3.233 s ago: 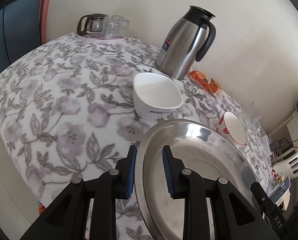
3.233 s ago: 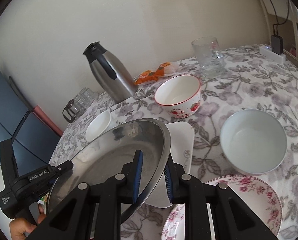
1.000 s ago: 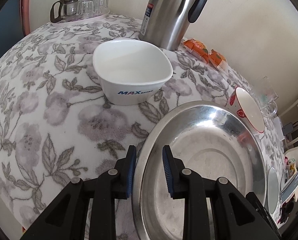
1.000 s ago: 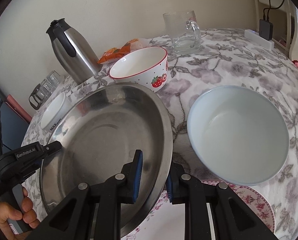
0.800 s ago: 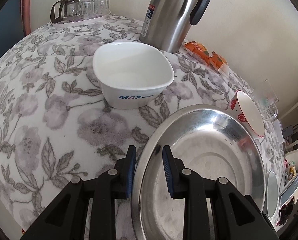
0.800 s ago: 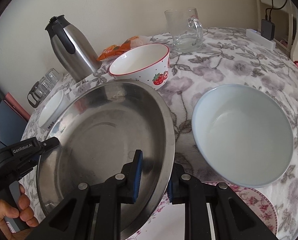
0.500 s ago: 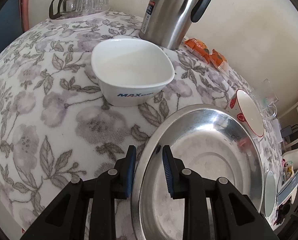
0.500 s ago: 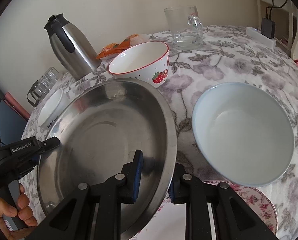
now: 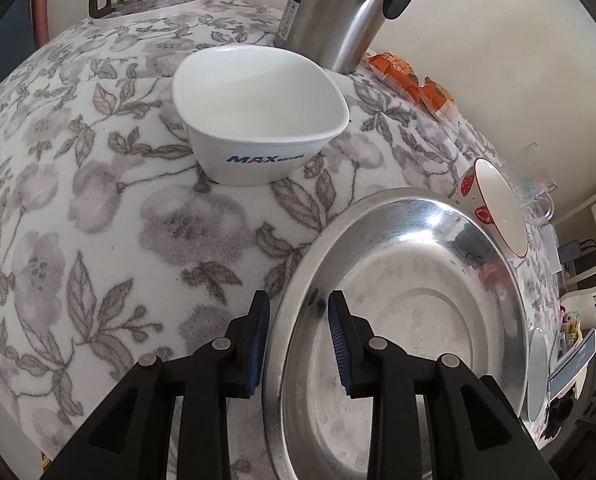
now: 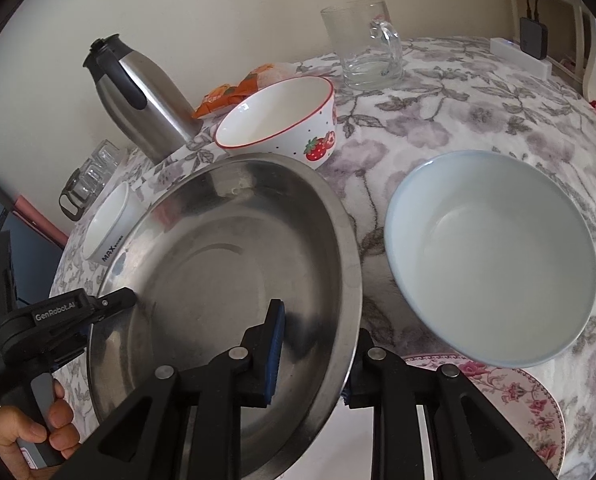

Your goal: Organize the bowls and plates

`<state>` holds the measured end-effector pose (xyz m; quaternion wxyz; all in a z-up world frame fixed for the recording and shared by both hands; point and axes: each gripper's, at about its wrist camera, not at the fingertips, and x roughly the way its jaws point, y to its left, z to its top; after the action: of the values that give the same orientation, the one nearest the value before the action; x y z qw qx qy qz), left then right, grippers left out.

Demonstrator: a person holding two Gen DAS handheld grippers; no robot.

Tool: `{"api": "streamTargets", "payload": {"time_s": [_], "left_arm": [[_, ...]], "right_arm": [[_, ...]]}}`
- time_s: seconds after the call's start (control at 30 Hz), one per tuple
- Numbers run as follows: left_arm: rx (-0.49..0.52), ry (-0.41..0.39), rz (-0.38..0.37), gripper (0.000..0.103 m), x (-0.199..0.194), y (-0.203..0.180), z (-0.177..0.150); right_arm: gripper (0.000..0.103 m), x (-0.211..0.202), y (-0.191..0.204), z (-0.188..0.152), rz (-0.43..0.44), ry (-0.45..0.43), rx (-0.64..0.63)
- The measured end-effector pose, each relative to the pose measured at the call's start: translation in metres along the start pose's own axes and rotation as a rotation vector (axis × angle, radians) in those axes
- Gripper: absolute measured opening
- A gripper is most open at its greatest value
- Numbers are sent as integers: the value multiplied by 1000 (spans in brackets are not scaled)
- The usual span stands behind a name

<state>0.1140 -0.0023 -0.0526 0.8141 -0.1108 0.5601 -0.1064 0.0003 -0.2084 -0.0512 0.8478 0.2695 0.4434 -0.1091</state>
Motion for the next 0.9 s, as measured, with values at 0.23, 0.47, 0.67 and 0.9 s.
{"api": "streamTargets", "payload": {"time_s": [0.23, 0.47, 0.67, 0.9], "left_arm": [[6, 8, -6, 27, -7, 2, 0], [-4, 4, -1, 21, -11, 7, -2], [-8, -25, 0, 21, -16, 11, 1], [4, -54, -2, 21, -15, 11, 3]], "right_arm": [[26, -14, -5, 3, -14, -11, 25], [12, -26, -8, 6, -45, -32, 28], [11, -21, 1, 5, -77, -34, -18], [11, -19, 2, 6, -69, -50, -18]]}}
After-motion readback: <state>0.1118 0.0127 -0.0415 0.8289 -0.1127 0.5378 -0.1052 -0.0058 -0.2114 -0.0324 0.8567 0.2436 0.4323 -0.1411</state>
